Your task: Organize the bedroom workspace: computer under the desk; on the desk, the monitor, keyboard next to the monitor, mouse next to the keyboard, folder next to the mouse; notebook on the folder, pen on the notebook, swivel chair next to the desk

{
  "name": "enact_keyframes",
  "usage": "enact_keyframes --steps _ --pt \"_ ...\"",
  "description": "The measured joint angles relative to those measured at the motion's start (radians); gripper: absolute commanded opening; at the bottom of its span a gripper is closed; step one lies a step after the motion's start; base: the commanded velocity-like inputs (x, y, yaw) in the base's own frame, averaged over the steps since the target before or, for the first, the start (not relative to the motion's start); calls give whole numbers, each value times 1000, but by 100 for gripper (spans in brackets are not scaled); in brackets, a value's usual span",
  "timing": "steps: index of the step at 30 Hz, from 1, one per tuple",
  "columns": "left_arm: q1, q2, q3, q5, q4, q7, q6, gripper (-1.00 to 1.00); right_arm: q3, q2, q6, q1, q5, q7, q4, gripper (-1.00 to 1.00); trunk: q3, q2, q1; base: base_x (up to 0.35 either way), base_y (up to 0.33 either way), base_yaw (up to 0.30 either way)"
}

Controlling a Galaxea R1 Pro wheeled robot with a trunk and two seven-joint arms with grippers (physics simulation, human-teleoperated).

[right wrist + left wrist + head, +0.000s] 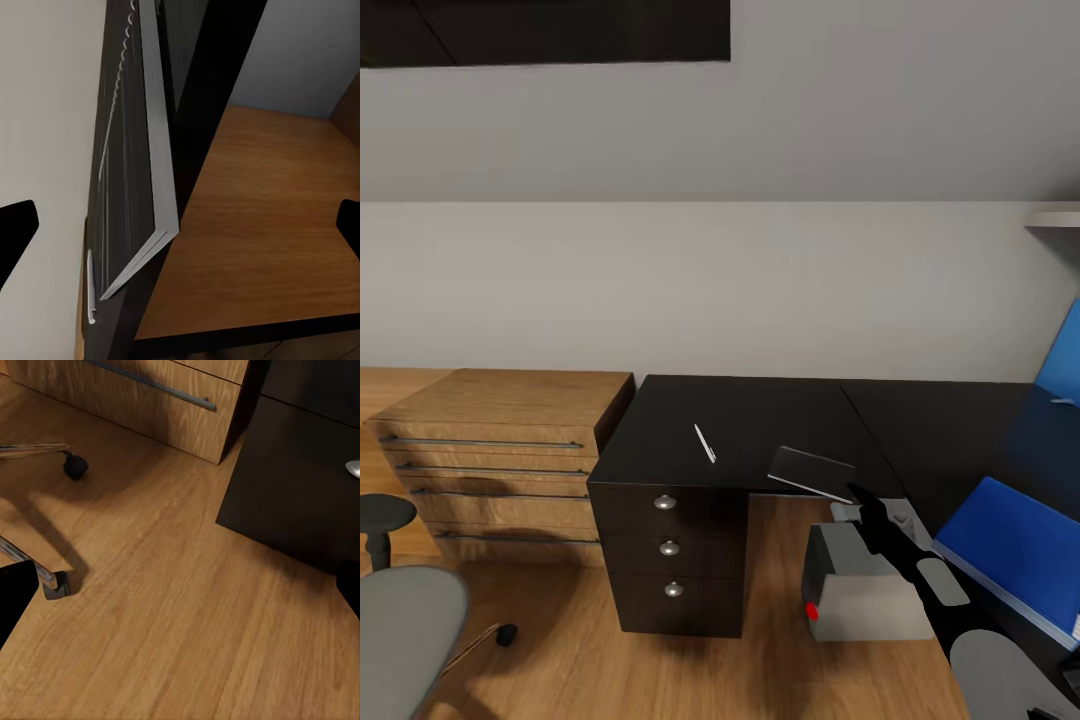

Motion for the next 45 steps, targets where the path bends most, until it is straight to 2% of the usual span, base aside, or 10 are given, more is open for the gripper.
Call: enact_keyframes --steps 45 --pt "0 1 0 1 15 0 -2 100 0 0 -2 0 0 -1 6 100 0 0 0 7 0 0"
